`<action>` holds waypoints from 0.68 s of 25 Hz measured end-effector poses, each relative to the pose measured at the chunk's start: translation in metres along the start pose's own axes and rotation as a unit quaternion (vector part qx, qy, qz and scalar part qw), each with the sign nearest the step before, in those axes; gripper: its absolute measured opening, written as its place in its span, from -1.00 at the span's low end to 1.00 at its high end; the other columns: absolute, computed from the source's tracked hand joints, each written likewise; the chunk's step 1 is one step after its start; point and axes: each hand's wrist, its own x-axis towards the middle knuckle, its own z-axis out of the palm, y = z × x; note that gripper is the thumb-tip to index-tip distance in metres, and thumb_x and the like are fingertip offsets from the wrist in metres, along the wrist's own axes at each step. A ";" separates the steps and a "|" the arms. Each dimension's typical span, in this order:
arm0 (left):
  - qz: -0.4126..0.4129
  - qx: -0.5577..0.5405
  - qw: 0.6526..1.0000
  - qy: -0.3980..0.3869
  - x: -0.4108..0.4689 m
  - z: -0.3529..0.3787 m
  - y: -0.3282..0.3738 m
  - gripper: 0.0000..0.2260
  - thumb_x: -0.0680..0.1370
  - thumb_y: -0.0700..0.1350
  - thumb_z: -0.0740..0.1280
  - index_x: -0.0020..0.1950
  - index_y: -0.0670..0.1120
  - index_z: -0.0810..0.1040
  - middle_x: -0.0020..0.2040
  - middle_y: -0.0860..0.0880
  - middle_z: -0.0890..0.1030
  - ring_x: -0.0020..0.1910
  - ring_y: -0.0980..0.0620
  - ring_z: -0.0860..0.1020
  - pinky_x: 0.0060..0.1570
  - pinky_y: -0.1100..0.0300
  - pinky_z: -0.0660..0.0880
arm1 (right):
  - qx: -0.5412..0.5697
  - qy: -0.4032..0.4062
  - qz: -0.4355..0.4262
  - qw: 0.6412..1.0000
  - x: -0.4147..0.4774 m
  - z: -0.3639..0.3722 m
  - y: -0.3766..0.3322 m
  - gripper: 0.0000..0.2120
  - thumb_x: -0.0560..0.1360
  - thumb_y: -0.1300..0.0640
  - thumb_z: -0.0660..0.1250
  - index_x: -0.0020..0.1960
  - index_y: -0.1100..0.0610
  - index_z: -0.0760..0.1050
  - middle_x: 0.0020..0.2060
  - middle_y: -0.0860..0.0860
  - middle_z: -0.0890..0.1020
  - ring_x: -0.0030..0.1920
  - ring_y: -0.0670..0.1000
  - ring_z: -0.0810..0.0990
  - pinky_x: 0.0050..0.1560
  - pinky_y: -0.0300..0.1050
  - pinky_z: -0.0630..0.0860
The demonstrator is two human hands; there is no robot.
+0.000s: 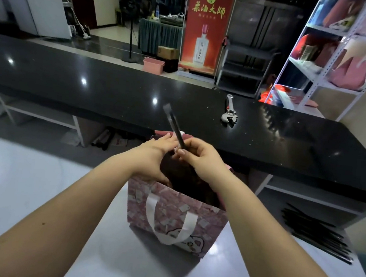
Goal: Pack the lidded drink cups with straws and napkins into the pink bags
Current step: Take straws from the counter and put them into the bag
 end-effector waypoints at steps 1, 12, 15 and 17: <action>0.005 0.010 1.000 -0.001 0.002 0.000 -0.004 0.05 0.25 0.12 0.58 0.56 0.12 0.00 0.58 0.10 0.00 0.54 0.06 -0.02 0.50 0.00 0.09 | -0.028 0.008 0.017 0.999 0.002 -0.004 0.011 -0.85 0.51 0.25 0.37 -0.09 0.00 0.57 -0.11 0.06 0.68 -0.02 0.04 0.66 0.16 -0.02 0.54; 0.018 0.031 0.991 0.132 -0.004 -0.007 -0.018 -0.41 0.48 0.06 0.41 0.46 0.01 0.32 0.38 0.03 0.42 0.40 -0.03 0.33 0.32 0.01 0.38 | -0.431 -0.049 0.154 0.888 -0.019 -0.015 -0.010 -0.62 0.43 -0.02 0.45 0.23 -0.09 0.50 0.12 -0.06 0.58 0.10 0.01 0.55 0.10 0.01 0.53; 0.053 0.091 0.977 0.184 -0.008 -0.008 0.005 -0.57 0.51 0.01 0.32 0.37 0.02 0.42 0.21 -0.01 0.51 0.23 -0.07 0.40 0.12 -0.01 0.44 | -0.417 -0.048 0.168 0.892 -0.048 -0.015 -0.035 -0.67 0.44 0.05 0.46 0.18 -0.06 0.54 0.04 -0.09 0.61 0.03 -0.05 0.56 0.09 -0.08 0.53; 0.091 0.097 0.974 0.185 -0.008 -0.008 0.027 -0.59 0.48 -0.02 0.29 0.34 0.03 0.45 0.17 -0.01 0.49 0.21 -0.08 0.39 0.07 0.04 0.41 | -0.434 0.019 0.162 0.886 -0.067 -0.019 -0.046 -0.72 0.45 0.07 0.43 0.15 -0.07 0.55 0.02 -0.12 0.60 0.00 -0.06 0.55 0.03 -0.09 0.53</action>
